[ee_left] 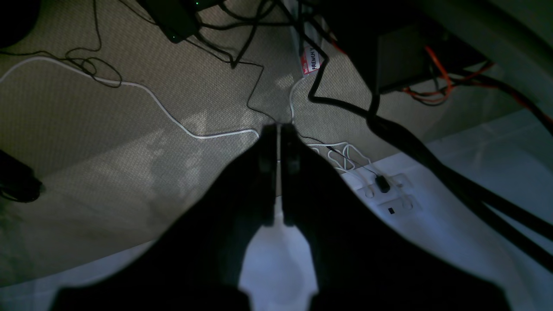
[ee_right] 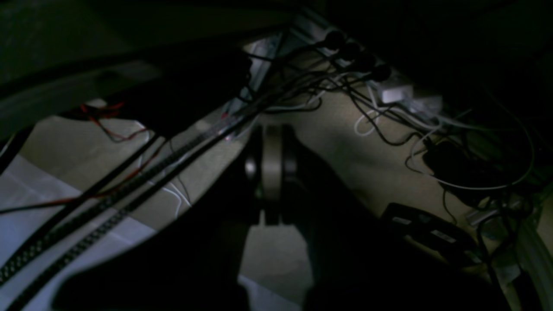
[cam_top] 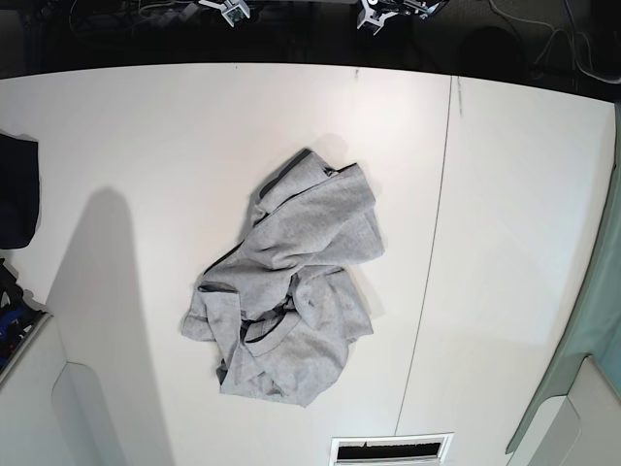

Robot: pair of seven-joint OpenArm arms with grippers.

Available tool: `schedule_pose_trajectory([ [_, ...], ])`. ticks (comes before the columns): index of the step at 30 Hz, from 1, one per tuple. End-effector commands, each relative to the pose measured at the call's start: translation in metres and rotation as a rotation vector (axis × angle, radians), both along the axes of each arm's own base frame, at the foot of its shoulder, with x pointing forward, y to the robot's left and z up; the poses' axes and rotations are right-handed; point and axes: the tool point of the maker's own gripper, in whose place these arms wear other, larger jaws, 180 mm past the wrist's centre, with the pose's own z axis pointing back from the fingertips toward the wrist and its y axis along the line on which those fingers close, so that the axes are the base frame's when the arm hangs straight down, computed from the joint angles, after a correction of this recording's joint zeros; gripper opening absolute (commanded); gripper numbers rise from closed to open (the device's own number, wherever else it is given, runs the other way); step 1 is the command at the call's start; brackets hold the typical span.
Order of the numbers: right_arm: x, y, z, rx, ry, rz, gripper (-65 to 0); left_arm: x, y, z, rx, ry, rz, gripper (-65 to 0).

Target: Layout the t-shirt on the table in an organized manner, then fold the t-shirt properly

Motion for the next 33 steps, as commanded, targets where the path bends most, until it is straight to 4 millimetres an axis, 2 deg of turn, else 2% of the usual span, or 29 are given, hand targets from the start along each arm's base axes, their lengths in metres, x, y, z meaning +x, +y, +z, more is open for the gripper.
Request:
schedule_pose_trajectory([
  [1, -0.001, 0.003, 0.001, 0.013, -0.006, -0.001, -65.0, -0.003, -0.002, 0.0, -0.011, 0.006, -0.003, -63.3],
  [4, 0.0, 0.001, 0.001, 0.009, -0.008, -0.001, -65.0, -0.012, -0.006, 0.001, -0.035, 0.008, -0.001, -63.3],
  [10, -0.005, -0.01, 0.0, -0.014, -0.007, 0.0, -65.0, -0.02, -0.04, 0.008, -0.221, -0.064, 0.033, -63.3],
  [14, -0.011, -0.012, 0.002, -0.011, -0.016, 0.001, -65.0, -0.024, -0.044, 0.011, -0.243, -0.091, 0.038, -63.3],
  [23, -0.016, -0.008, 0.013, 0.017, -0.066, 0.005, -65.0, -0.009, -0.036, 0.02, -0.261, -0.196, 0.111, -63.3],
  [28, -0.015, -0.009, 0.024, 0.035, -0.115, 0.01, -65.0, -0.009, -0.018, 0.026, -0.238, -0.241, 0.174, -63.3],
  [33, -0.016, -0.009, 0.041, 0.058, -0.168, 0.017, -65.0, 0.009, 0.002, 0.038, -0.222, -0.343, 0.277, -63.3],
])
